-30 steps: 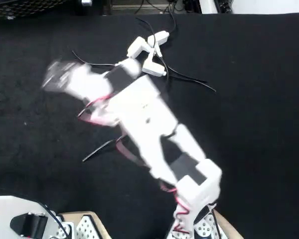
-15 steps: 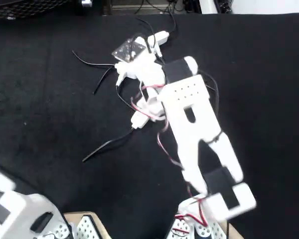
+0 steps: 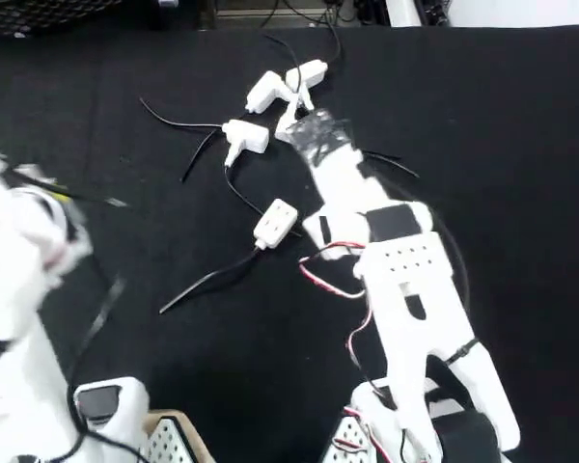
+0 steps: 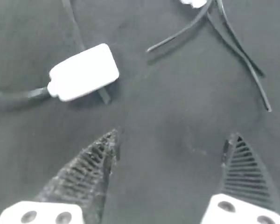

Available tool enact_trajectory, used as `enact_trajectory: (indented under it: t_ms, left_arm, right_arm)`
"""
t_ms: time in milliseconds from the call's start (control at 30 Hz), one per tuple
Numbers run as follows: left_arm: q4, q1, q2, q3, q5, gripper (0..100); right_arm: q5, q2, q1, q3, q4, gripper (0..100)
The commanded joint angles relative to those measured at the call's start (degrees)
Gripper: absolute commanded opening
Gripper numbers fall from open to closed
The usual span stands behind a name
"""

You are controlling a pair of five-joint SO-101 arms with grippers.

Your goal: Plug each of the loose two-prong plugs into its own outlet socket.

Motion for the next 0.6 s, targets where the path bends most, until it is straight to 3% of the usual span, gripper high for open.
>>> enact_trajectory:
  t_ms: [0,167,333,567]
  left_arm:
    - [-0.1,14.8,-4.2,5.0,-3.4,3]
    - [0.1,29.1,-10.6,8.0,-4.2,3]
    - [-0.1,45.3,-18.7,13.6,-10.5,3]
    - [0.0,55.4,-28.1,31.1,-17.6,3]
  right_arm:
    - [-4.6,1.0,2.1,-0.1,-4.2,34.7]
    - [-8.0,5.5,2.5,-1.7,-4.9,34.6]
    - [-8.1,8.5,2.5,-1.8,-7.1,34.6]
    - [-9.6,8.5,2.5,-1.9,-7.9,34.5]
